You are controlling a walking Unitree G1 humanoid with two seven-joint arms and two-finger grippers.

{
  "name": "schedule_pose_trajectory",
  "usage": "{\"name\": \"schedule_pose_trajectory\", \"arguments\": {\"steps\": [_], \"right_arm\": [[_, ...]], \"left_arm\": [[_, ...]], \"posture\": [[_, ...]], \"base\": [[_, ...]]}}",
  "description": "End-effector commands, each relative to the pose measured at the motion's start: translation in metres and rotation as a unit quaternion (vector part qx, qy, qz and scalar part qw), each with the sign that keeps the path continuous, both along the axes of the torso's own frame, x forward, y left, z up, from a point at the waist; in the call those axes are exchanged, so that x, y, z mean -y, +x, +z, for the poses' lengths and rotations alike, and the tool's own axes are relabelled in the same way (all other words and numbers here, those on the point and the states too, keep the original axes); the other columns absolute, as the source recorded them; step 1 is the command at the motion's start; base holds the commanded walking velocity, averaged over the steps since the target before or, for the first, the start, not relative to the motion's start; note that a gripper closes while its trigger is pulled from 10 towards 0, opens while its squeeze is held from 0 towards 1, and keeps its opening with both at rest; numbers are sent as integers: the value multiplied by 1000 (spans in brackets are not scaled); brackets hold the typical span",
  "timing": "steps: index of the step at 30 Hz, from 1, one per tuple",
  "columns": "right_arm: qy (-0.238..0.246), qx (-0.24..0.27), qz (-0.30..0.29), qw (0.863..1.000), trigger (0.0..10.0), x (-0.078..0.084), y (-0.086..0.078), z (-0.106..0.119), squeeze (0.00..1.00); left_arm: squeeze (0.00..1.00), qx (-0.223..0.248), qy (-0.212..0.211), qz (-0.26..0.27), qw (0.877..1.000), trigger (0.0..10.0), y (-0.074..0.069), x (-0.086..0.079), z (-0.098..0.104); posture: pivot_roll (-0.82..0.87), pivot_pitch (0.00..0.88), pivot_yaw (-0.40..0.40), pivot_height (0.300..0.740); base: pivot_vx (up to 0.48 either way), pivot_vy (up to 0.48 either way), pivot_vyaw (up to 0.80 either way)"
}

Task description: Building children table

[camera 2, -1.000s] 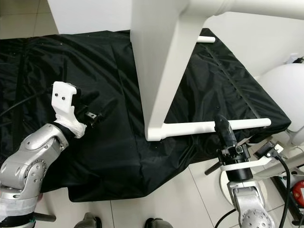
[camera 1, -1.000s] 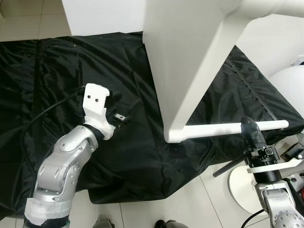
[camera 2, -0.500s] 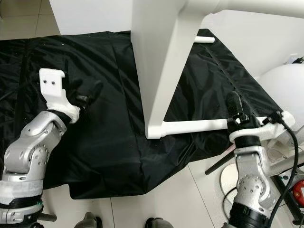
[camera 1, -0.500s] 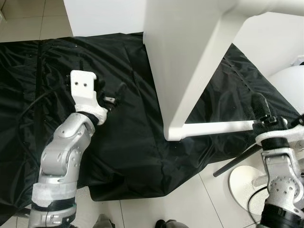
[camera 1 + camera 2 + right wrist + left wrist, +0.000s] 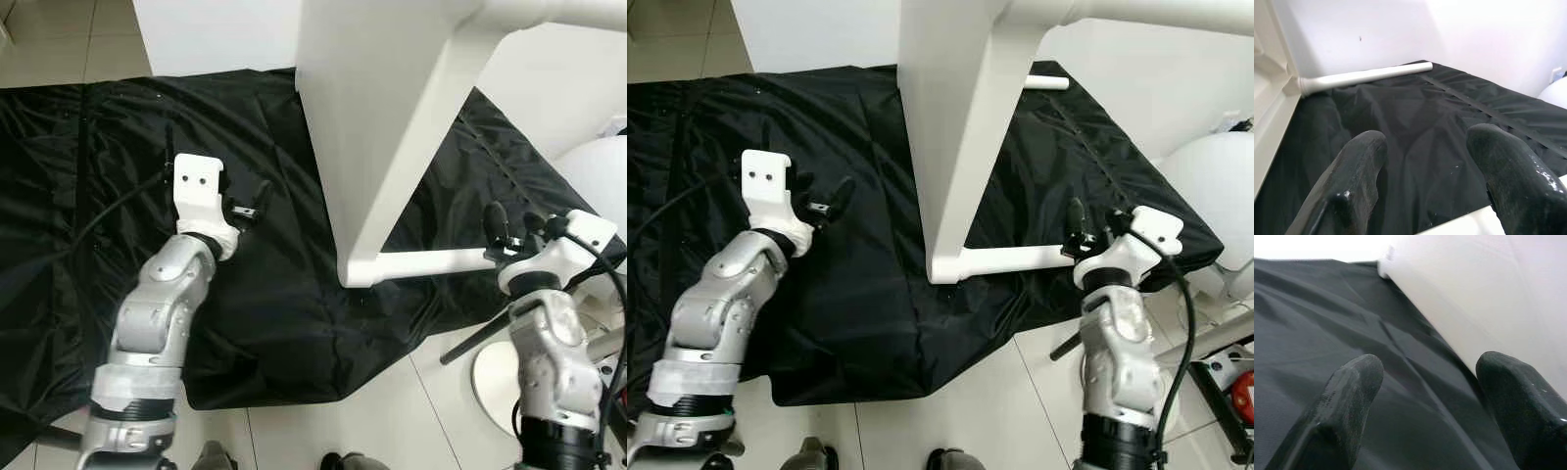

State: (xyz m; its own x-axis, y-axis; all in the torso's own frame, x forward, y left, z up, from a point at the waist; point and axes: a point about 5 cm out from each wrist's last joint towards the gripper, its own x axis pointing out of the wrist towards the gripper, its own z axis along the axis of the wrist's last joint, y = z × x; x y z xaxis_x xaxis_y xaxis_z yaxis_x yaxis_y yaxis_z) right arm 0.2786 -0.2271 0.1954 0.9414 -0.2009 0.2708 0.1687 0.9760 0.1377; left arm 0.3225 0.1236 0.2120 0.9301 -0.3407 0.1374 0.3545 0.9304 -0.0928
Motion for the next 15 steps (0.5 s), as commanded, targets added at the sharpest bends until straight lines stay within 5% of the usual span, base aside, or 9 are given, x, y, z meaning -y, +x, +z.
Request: {"name": "schedule_pose_trajectory", "arguments": {"steps": [1,3,15], "right_arm": [[-6,6,-12,1000,10000,3,-4,-1,0],[5,16,-17,1000,10000,0,-1,-1,0],[-18,42,-5,999,10000,-16,-4,-4,0]], "left_arm": [[0,-6,3,7,1000,10000,0,-1,-5],[0,-13,33,38,999,10000,8,-3,-8],[0,6,4,64,998,10000,7,-1,-13]], "posture": [[-13,124,-37,740],[-13,123,-40,740],[-21,125,-33,740]], "base": [[0,0,0],[0,0,0],[0,0,0]]}}
